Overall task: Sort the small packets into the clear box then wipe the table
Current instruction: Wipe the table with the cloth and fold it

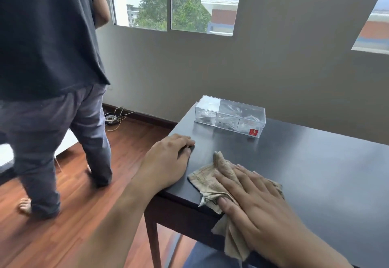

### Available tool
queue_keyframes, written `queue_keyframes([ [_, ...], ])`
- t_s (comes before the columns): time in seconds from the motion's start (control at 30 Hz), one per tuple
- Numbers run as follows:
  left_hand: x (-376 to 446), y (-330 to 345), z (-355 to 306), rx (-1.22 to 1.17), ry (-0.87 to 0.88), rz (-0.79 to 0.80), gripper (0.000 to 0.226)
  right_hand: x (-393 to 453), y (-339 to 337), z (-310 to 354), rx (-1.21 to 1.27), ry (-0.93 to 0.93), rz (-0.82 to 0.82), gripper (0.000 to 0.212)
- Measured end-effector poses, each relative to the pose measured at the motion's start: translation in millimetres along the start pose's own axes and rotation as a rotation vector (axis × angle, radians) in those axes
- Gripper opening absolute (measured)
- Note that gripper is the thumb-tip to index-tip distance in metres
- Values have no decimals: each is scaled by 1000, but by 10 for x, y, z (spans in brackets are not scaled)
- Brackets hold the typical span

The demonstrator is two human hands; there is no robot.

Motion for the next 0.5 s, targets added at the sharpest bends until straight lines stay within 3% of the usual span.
queue_keyframes([
  [0.1, -4, 14, -29, 27, -3, 7, 32, 227, -111, -46, 35, 9, -39, 58],
  [0.33, -145, -72, -49, 56, -48, -38, 29, 507, -92, -57, 30, 81, -63, 59],
  [0.5, -617, -295, -44, 11, -36, -123, 29, 135, 17, 52, -11, 0, -15, 83],
])
Point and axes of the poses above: each hand's wrist, its own x-axis towards the middle knuckle, its own y-axis out of the palm, z = x × y, the point moved 10 cm from there along x, towards the middle knuckle, and after that the axes turned 8 degrees about z, right-handed, at the moved point
